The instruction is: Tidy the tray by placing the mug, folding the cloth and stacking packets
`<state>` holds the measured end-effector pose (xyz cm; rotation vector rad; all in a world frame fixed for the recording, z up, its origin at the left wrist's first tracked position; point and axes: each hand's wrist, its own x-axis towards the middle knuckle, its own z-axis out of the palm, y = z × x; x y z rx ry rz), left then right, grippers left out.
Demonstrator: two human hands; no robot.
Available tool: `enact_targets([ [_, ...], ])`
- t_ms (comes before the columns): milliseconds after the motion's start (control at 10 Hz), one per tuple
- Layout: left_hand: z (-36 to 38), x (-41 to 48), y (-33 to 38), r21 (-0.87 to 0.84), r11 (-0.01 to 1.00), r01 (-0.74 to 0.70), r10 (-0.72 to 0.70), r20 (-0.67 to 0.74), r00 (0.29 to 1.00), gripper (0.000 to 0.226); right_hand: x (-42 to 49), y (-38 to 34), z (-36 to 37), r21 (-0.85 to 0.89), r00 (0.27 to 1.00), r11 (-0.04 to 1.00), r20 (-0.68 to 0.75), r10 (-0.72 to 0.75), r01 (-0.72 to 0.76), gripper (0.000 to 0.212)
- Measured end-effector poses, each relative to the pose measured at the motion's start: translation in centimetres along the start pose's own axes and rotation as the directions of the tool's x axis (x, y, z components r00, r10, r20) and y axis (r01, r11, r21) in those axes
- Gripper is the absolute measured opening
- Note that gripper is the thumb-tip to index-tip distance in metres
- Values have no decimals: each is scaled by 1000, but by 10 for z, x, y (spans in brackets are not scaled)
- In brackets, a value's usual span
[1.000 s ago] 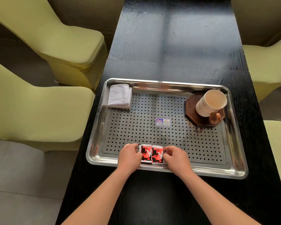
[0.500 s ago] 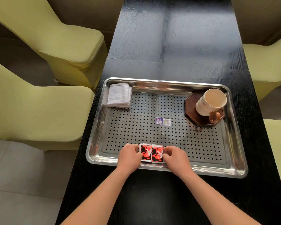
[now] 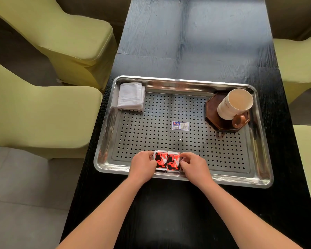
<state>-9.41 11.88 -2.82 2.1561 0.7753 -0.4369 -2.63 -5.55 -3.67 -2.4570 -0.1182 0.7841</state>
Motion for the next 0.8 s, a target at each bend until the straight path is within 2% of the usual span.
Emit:
enact_targets([
  [100, -1, 0, 0, -21, 1000, 5, -6, -20, 1000, 38, 1, 2, -2, 38, 1000, 999, -7, 14, -13, 32],
  [600, 2, 3, -5, 23, 999, -42, 44, -55, 998, 37, 2, 1, -7, 80, 999, 996, -8, 39, -38, 27],
  [700, 3, 0, -7, 89, 989, -118, 126, -98, 987, 42, 3, 1, -8, 61, 999, 998, -31, 17, -15, 27],
  [800, 1, -4, -5, 326, 926, -191, 251, -152, 956, 44, 3, -2, -13, 49, 997, 999, -76, -3, 7, 28],
])
